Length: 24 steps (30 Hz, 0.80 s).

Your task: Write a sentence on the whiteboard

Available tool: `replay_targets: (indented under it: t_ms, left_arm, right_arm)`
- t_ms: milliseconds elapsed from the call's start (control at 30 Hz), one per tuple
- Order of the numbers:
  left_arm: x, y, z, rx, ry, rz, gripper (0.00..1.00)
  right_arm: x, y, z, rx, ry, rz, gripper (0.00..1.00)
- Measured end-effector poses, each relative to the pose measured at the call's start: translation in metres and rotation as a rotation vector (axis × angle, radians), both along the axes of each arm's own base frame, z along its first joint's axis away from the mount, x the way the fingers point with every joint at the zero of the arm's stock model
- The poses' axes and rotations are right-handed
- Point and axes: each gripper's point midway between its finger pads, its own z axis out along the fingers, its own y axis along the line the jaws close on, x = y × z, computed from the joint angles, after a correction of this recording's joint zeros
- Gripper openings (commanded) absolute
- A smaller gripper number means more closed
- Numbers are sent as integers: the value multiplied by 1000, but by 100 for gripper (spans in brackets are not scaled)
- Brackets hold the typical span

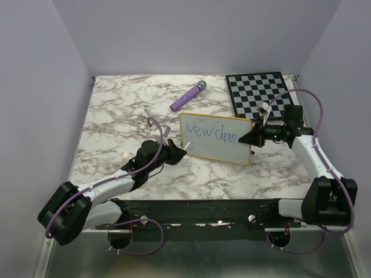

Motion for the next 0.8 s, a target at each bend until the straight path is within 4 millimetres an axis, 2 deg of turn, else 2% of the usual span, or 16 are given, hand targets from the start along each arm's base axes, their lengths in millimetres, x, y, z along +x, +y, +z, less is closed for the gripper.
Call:
replay_targets:
  t_ms: [233,533,800]
  left_arm:
    - [1,-1,1,-11,-13,-1,0]
    - [1,-2,-22,31,33,-7,0]
    - [5,-6,-18,31,21,-14,0]
  right_arm:
    - [0,0,0,0,0,0,1]
    - [0,0,0,0,0,0,1]
    - [0,0,0,0,0,0,1]
